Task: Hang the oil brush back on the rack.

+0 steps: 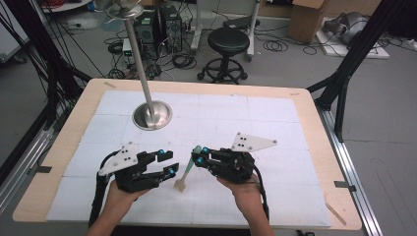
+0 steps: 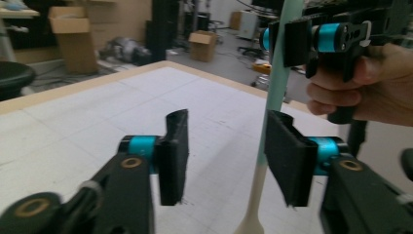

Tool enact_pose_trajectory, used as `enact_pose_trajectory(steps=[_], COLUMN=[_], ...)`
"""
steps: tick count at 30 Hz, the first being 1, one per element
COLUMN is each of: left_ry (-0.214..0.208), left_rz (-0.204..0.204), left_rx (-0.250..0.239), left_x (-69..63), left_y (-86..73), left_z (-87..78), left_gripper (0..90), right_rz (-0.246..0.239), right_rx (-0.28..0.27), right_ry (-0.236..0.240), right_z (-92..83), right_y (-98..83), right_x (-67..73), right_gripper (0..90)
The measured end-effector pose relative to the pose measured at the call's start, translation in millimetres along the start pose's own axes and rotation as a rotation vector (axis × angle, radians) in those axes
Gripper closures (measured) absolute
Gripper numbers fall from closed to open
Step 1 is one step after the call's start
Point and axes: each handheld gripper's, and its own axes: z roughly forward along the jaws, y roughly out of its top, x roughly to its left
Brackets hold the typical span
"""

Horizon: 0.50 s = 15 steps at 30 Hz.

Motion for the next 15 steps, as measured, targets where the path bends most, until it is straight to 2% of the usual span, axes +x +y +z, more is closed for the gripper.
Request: enact_pose_trajectory(steps=[4, 9, 13, 15], left_ry=[-0.131, -0.201, -0.262, -0.280], left_rz=[0.000, 0.007, 0.042, 0.045], left_rx=[0.022, 0.063, 0.090, 0.100], left_x=[3.9, 0.8, -4.6, -6.4], left_y=[1.2, -2.4, -3.9, -4.1], left_z=[0.1, 6.7, 12.9, 15.8], left_gripper=[44.3, 46.1, 56.3, 60.9], right_rz=[-0.037, -0.059, -0.068, -0.075], right_rx=[0.007, 0.005, 0.003, -0.001], right_ry=[0.077, 0.134, 0.170, 0.186], right_z=[0.4, 2.2, 3.0, 3.5], right_y=[1.3, 3.1, 5.7, 7.0], right_x=[1.4, 2.6, 3.4, 4.2], right_gripper=[83.0, 83.0, 83.1, 83.0])
